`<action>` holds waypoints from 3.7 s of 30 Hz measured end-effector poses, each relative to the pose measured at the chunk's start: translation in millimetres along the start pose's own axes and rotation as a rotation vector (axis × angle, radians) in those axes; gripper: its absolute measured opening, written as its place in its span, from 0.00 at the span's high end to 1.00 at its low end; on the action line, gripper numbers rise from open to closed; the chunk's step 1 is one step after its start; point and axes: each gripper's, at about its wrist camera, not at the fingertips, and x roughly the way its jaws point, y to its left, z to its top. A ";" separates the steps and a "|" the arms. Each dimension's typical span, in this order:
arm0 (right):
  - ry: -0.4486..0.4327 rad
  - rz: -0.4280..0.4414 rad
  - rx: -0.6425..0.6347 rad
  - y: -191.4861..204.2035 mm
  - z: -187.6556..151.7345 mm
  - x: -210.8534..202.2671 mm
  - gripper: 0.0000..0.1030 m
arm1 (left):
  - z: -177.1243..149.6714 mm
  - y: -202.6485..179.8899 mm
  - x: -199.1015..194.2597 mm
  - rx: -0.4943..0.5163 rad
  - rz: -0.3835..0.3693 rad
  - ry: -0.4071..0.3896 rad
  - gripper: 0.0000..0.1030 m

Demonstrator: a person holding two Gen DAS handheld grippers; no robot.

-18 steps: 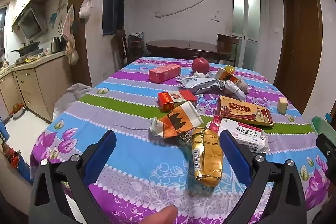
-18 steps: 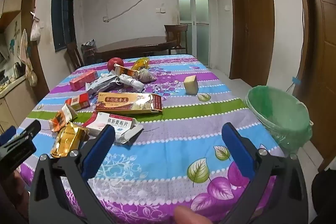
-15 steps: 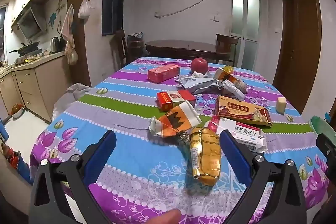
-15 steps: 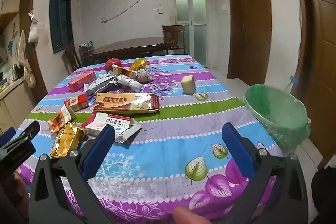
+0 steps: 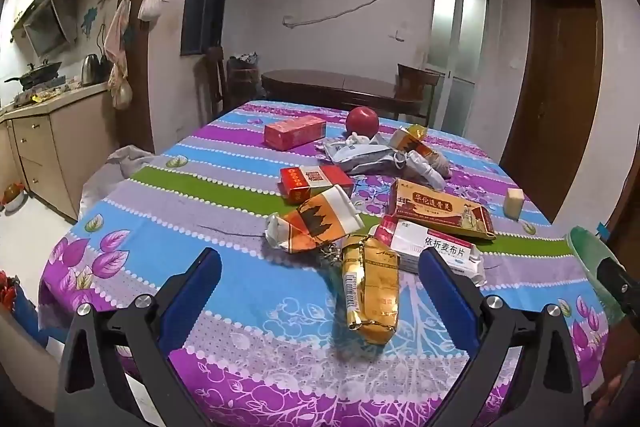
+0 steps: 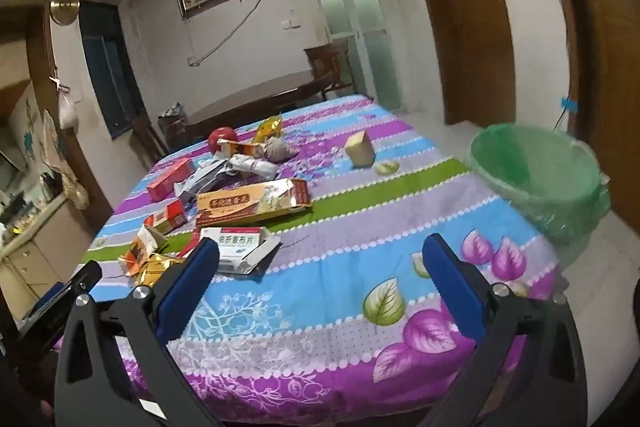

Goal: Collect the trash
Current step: 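Move both tools toward the gold wrapper and white medicine box on the table, then grasp the gold wrapper with the left tool while the right tool grasps the white medicine box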

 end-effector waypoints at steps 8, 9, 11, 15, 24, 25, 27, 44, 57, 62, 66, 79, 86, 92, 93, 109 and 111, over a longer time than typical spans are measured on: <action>0.022 0.004 -0.104 15.7 -1.7 5.4 0.05 | 0.4 3.3 -3.6 0.010 0.066 -0.035 0.05; 0.022 -0.005 -0.120 16.5 -0.4 6.6 0.05 | 2.3 6.3 -4.6 0.008 0.082 -0.050 0.05; 0.025 -0.020 -0.145 16.9 3.5 10.0 0.05 | 8.8 14.2 -2.2 0.026 0.070 -0.044 0.05; 0.039 0.024 -0.137 10.9 8.4 12.9 0.05 | 13.8 28.5 11.3 0.073 0.046 0.019 0.05; 0.047 0.000 -0.209 6.7 18.1 33.6 0.05 | 18.0 31.3 26.5 0.108 0.018 0.063 0.05; 0.048 -0.003 -0.214 6.0 18.7 35.5 0.05 | 18.1 30.6 28.0 0.111 0.022 0.067 0.05; 0.057 0.001 -0.221 5.5 18.0 41.0 0.05 | 18.7 28.6 31.8 0.119 0.031 0.074 0.05; 0.124 0.021 -0.261 12.5 3.3 58.9 0.05 | 14.8 16.5 55.1 0.152 0.039 0.111 0.05; 0.138 0.025 -0.266 13.8 2.3 61.7 0.05 | 11.9 21.9 58.2 0.148 0.058 0.125 0.05; 0.152 0.026 -0.255 10.8 1.0 63.4 0.05 | 11.4 21.7 59.2 0.156 0.064 0.125 0.05; 0.153 0.025 -0.252 8.5 1.8 63.6 0.05 | 10.1 20.4 60.8 0.160 0.067 0.131 0.05; 0.155 0.024 -0.252 6.3 3.2 65.1 0.05 | 8.1 18.0 62.9 0.172 0.069 0.137 0.05; 0.146 0.025 -0.246 2.4 7.6 64.6 0.05 | 5.6 11.6 62.3 0.191 0.071 0.143 0.05; 0.142 0.025 -0.237 -5.3 11.1 66.5 0.05 | 6.5 3.8 62.4 0.207 0.068 0.153 0.05; 0.143 0.027 -0.236 -5.7 10.9 67.1 0.05 | 7.0 2.1 62.0 0.209 0.064 0.153 0.05; 0.175 0.034 -0.205 -24.6 9.0 77.6 0.05 | -3.9 -10.6 78.3 0.176 -0.016 0.243 0.12; 0.179 0.035 -0.206 -25.6 8.3 78.6 0.05 | -7.9 -5.4 86.2 0.140 -0.046 0.281 0.16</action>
